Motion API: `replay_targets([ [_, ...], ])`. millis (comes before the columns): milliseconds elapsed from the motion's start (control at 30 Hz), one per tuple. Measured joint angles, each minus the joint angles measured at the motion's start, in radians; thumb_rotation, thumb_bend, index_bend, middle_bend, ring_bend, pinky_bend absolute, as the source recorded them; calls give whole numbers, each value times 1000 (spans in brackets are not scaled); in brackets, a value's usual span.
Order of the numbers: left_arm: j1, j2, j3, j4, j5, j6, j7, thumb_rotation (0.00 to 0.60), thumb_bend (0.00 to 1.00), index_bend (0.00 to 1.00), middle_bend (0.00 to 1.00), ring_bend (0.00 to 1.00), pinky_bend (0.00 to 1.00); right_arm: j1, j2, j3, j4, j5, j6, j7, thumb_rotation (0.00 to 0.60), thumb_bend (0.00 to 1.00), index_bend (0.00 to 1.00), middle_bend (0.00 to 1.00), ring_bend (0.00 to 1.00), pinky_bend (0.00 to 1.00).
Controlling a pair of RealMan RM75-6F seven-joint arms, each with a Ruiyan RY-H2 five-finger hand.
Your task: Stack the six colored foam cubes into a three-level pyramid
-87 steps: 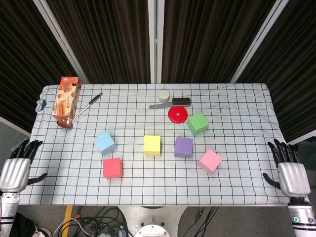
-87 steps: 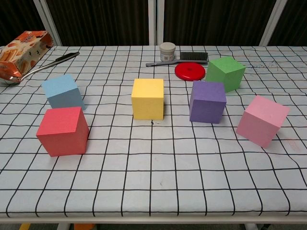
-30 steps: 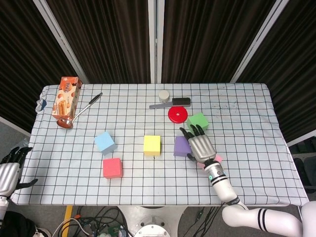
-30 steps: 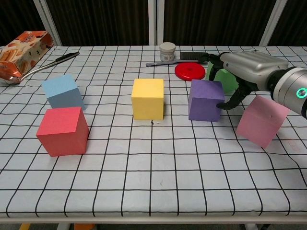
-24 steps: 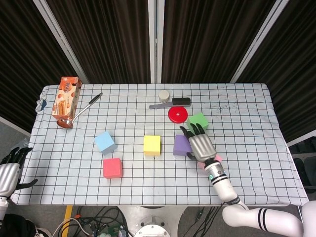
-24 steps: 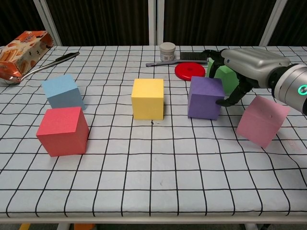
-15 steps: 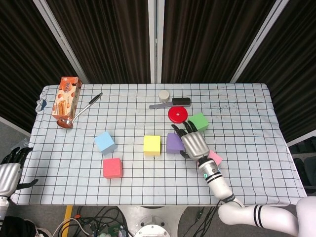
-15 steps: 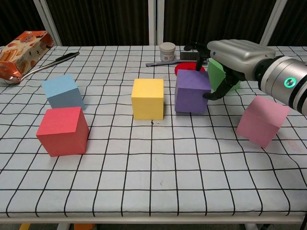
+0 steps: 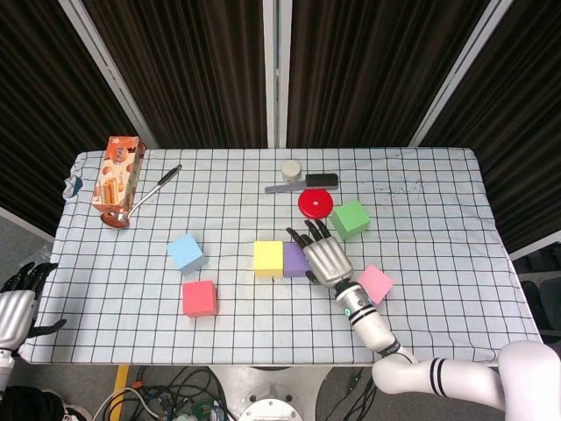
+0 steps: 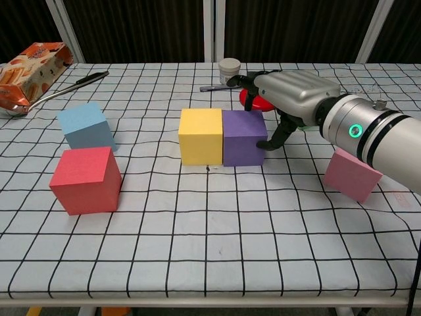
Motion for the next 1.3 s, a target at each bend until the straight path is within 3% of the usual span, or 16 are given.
replay_targets([
  [1133, -2, -2, 4, 10, 2, -13, -10, 600, 0, 111, 113, 62, 174, 23, -6, -1, 20, 9, 3, 40, 600, 247, 0, 418, 0, 0],
  [1300, -1, -3, 5, 12, 2, -13, -11, 600, 0, 111, 113, 62, 174, 25, -8, -1, 25, 16, 3, 39, 600, 106, 0, 313, 0, 0],
])
